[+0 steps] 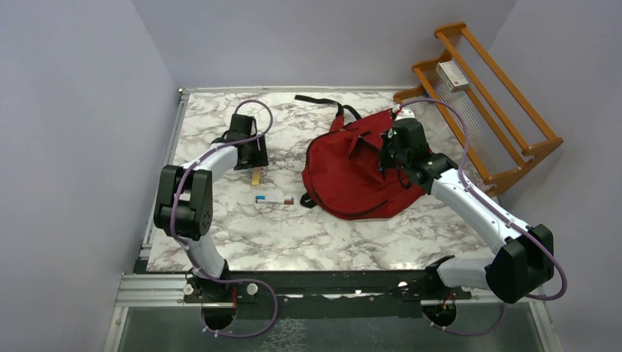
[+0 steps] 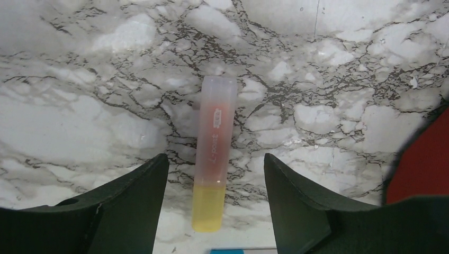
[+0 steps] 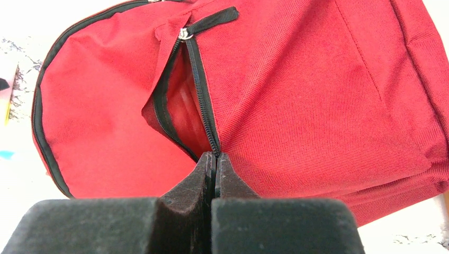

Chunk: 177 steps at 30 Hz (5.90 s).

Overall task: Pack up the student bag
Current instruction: Pick up the stationery from the center of the board, then place the stationery in the student bag, then pick up the stationery from the center of the board.

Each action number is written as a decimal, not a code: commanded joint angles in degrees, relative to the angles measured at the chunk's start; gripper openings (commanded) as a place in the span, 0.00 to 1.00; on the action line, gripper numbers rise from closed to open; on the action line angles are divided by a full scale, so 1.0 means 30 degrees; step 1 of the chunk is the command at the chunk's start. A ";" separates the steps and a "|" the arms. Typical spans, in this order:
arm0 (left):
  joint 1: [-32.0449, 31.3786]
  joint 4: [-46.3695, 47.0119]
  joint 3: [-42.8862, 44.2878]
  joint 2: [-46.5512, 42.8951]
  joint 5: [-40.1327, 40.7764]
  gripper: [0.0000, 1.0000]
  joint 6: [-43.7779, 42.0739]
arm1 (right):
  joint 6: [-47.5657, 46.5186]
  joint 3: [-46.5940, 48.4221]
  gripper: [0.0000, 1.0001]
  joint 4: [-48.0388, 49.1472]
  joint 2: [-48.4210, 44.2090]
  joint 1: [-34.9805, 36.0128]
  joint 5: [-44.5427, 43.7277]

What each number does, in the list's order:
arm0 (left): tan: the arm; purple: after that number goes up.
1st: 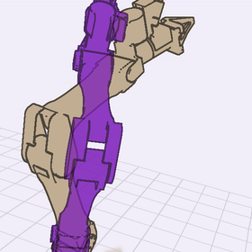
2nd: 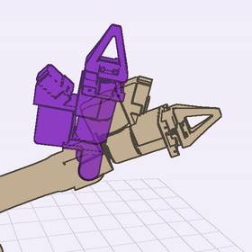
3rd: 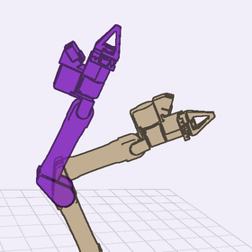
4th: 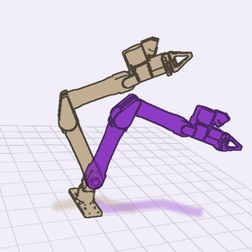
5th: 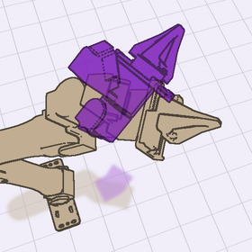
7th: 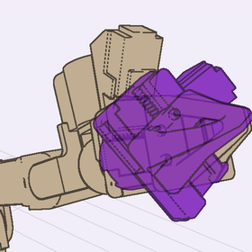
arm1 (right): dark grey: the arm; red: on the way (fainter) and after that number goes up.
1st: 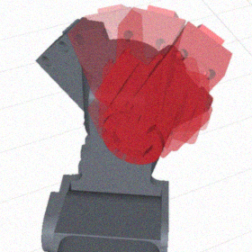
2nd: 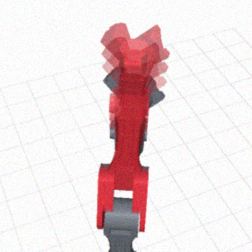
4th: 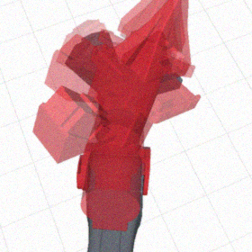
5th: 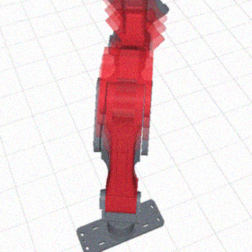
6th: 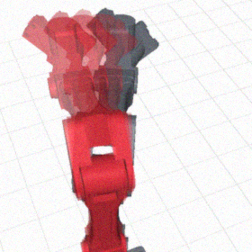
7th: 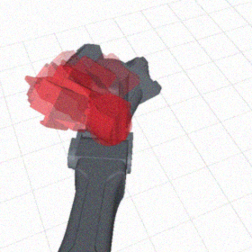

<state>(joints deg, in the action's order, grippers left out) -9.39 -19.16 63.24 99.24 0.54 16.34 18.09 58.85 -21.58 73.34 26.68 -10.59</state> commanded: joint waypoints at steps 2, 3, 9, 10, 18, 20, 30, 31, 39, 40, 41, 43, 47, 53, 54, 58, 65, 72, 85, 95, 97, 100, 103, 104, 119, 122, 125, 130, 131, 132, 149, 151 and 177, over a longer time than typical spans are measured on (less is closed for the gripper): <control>0.0000 -0.0091 0.1195 0.1262 -0.0867 0.67 -0.0700 | 0.0141 -0.0077 0.00 -0.0566 -0.0326 0.0131 0.0340; 0.0010 -0.0279 0.1332 0.1410 -0.0598 0.66 -0.0788 | 0.0104 -0.0043 0.00 -0.0635 -0.0298 0.0146 0.0242; -0.0020 -0.0889 0.1697 0.2185 0.0270 0.60 -0.1225 | 0.0054 -0.0160 0.00 -0.0544 -0.0280 0.0132 0.0106; -0.0033 -0.0969 0.1747 0.2320 0.0313 0.58 -0.1245 | 0.0038 -0.0181 0.00 -0.0529 -0.0248 0.0117 0.0117; -0.0630 -0.1709 0.2122 0.2821 0.1629 0.43 -0.1716 | 0.0090 -0.0240 0.01 -0.0591 -0.0102 0.0131 -0.0091; -0.0675 -0.1820 0.2198 0.2955 0.1708 0.38 -0.1724 | 0.0094 -0.0411 0.00 -0.0482 -0.0227 0.0132 -0.0204; -0.0840 -0.2417 0.3068 0.1496 0.0639 0.08 -0.1395 | 0.0206 -0.0269 0.01 -0.0459 -0.0336 0.0128 -0.0073; -0.0868 -0.2405 0.3233 0.1088 0.0213 0.05 -0.1212 | 0.0236 -0.0232 0.00 -0.0420 -0.0336 0.0127 -0.0033; -0.1685 -0.2145 0.5733 -0.1766 -0.2483 0.00 0.0434 | 0.0648 0.0014 0.01 0.0160 -0.0681 0.0132 -0.0149; -0.1867 -0.1950 0.5983 -0.1938 -0.3059 0.00 0.0753 | 0.0738 0.0013 0.01 0.0295 -0.0774 0.0117 -0.0109; -0.2117 -0.1695 0.6164 -0.2051 -0.3574 0.00 0.1067 | 0.0805 0.0020 0.00 0.0403 -0.0837 0.0129 -0.0085; -0.2938 -0.1093 0.6272 -0.2302 -0.4133 0.00 0.1776 | 0.0944 0.0154 0.00 0.0363 -0.0877 0.0132 -0.0111; -0.5485 0.0511 0.5825 -0.2780 -0.4352 0.00 0.3482 | 0.1119 0.0250 0.00 0.0460 -0.0936 0.0141 -0.0444; -0.7189 0.3849 0.4007 -0.3017 -0.5847 0.00 0.6912 | 0.0966 0.0946 0.00 0.0102 -0.0799 0.0135 -0.0650; -0.7407 0.3992 0.4053 -0.2684 -0.6325 0.00 0.7257 | 0.0971 0.0975 0.00 0.0130 -0.0851 0.0143 -0.0662; -0.8748 0.4516 0.4357 -0.1331 -0.7101 0.00 0.8069 | 0.0975 0.0941 0.01 0.0065 -0.1044 0.0128 -0.0703; -1.0374 0.5301 0.5906 0.1387 -0.7790 0.00 0.9699 | 0.1072 0.0618 0.00 -0.0052 -0.1329 0.0130 -0.0930; -1.0735 0.5542 0.6674 0.3016 -0.7716 0.00 1.0821 | 0.1237 0.0452 0.01 -0.0102 -0.1747 0.0124 -0.0750; -1.0708 0.7018 0.9742 0.6205 -0.7111 0.00 1.2425 | 0.1958 -0.0487 0.00 0.0326 -0.2267 0.0145 0.0561; -1.0664 0.9488 1.0693 0.7604 -0.5516 0.00 1.5319 | 0.2230 -0.1073 0.01 0.0592 -0.2489 0.0139 0.1941; -1.0689 0.9599 1.0929 0.7815 -0.4974 0.00 1.5440 | 0.2247 -0.1222 0.01 0.0785 -0.2542 0.0136 0.2280; -1.0769 0.9559 1.1476 0.8189 -0.4717 0.11 1.5349 | 0.2348 -0.1413 0.00 0.0916 -0.2510 0.0131 0.2444; -1.0780 0.9122 1.2132 0.8529 -0.4847 0.27 1.4928 | 0.2322 -0.1380 0.00 0.0868 -0.2400 0.0131 0.2342; -1.0782 0.9024 1.2214 0.8555 -0.4886 0.32 1.4829 | 0.2306 -0.1370 0.00 0.0841 -0.2388 0.0131 0.2290; -1.0691 0.8944 0.9867 0.6503 -0.5947 0.54 1.2310 | 0.2116 -0.1290 0.00 0.0409 -0.2654 0.0135 0.1041; -1.0589 1.0371 0.8097 0.5444 -0.6942 0.54 1.1652 | 0.2116 -0.1444 0.01 0.0502 -0.2865 0.0131 0.0718; -1.0572 1.1098 0.6451 0.4284 -0.7485 0.53 1.0532 | 0.2014 -0.1614 0.01 0.0573 -0.3098 0.0139 0.0268; -1.0555 1.1402 0.4118 0.2012 -0.7353 0.53 0.8662 | 0.1806 -0.1761 0.00 0.0539 -0.3280 0.0131 -0.0480; -1.0498 1.1272 0.3825 0.1621 -0.7294 0.53 0.8348 | 0.1769 -0.1725 0.00 0.0500 -0.3231 0.0139 -0.0575; -1.0443 1.1087 0.3522 0.1257 -0.7180 0.53 0.8088 | 0.1765 -0.1633 0.01 0.0410 -0.3136 0.0132 -0.0598; -0.9419 0.2878 -0.3047 -0.6709 0.4340 0.52 0.7693 | 0.1706 -0.1896 0.01 0.0674 -0.2824 0.0140 -0.0224; -0.9244 0.1975 -0.4021 -0.7571 0.4939 0.52 0.9081 | 0.1706 -0.2074 0.01 0.0814 -0.2826 0.0125 -0.0206; -0.6389 0.1482 -0.6959 -0.6699 0.4890 0.55 1.3967 | 0.1886 -0.2423 0.01 0.0771 -0.2630 0.0135 0.0110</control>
<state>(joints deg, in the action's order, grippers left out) -29.52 -16.75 41.12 78.37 13.61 58.48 23.55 51.90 -19.55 65.23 26.57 -10.98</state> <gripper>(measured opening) 0.552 0.013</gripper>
